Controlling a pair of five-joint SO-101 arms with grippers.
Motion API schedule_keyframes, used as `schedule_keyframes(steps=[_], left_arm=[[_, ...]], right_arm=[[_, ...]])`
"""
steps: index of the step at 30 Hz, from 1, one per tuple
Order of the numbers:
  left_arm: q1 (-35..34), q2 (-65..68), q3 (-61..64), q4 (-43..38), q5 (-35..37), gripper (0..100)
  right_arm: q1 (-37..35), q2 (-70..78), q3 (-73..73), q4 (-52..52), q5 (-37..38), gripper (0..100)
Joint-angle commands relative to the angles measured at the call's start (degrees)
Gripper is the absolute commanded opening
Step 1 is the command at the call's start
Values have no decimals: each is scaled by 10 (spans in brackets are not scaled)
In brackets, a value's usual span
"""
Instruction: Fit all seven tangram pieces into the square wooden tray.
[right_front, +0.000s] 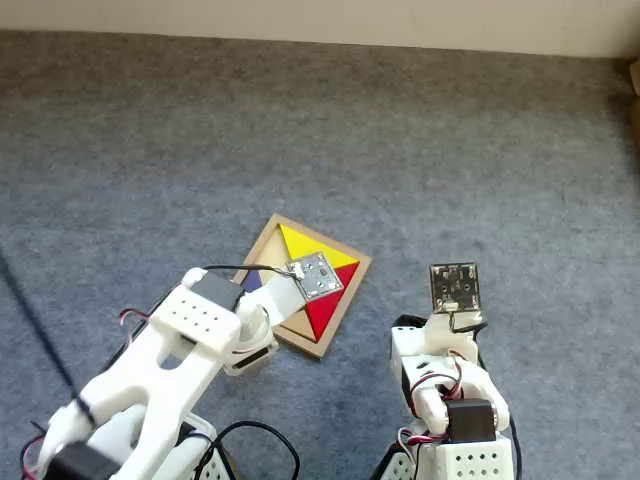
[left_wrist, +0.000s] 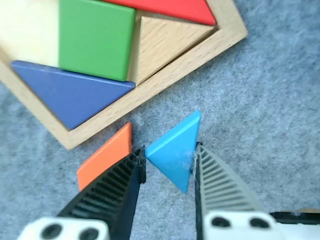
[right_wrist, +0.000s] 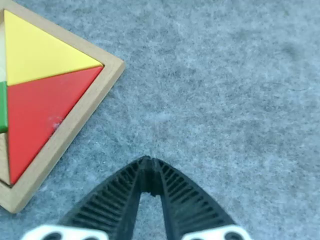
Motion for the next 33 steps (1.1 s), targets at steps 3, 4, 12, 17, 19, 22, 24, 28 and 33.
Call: schedule_keyframes(steps=[3, 4, 12, 17, 19, 22, 24, 28, 33], left_arm=[[-36, -51, -40, 11, -24, 136], [-44, -51, -44, 6, -46, 136], [-74, -51, -94, -12, -117, 136], [-73, -51, -109, -12, -118, 136], [-68, -50, -109, -12, -125, 136], [-53, -24, -112, -26, -135, 136], [-49, 13, -124, -37, -135, 139], [-51, 99, -175, -45, -135, 141], [-51, 175, -220, -40, -135, 179]], right_arm=[[7, -6, 67, 1, -2, 5], [7, -6, 67, 1, -2, 5], [7, -6, 67, 1, -2, 5], [7, -6, 67, 1, -2, 5], [7, -6, 67, 1, -2, 5], [7, -6, 67, 1, -2, 5], [7, -6, 67, 1, -2, 5], [7, -6, 67, 1, -2, 5], [7, -6, 67, 1, -2, 5]])
